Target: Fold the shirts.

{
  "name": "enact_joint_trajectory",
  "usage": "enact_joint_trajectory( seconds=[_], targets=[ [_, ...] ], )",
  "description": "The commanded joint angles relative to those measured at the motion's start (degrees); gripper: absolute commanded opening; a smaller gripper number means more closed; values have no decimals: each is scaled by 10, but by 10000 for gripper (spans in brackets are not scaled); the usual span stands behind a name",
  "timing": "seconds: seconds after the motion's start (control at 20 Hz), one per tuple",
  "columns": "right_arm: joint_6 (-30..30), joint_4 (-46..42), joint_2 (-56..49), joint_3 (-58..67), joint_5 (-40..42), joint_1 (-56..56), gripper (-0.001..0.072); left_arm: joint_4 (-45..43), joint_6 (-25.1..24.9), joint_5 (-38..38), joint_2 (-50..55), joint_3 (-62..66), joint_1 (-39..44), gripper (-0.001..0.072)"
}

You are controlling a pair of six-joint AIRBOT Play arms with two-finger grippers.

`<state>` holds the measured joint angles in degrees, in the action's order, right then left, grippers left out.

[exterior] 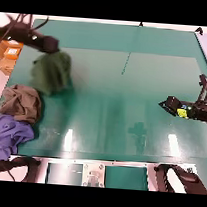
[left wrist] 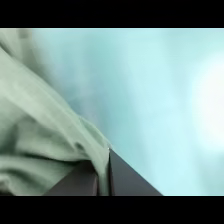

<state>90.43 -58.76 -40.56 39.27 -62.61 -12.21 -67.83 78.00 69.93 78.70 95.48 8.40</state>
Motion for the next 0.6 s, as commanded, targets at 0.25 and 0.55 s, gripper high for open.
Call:
enact_joint_trajectory(
  seconds=[0.25, 0.55],
  targets=[
    [-16, 0, 0, 12, -28, -37, 17, 84, 45, -31, 46, -14, 274, 31],
    [-17, 0, -21, 12, -75, -47, 388, 98, 56, 27, 102, 2, 205, 579]
  ],
)
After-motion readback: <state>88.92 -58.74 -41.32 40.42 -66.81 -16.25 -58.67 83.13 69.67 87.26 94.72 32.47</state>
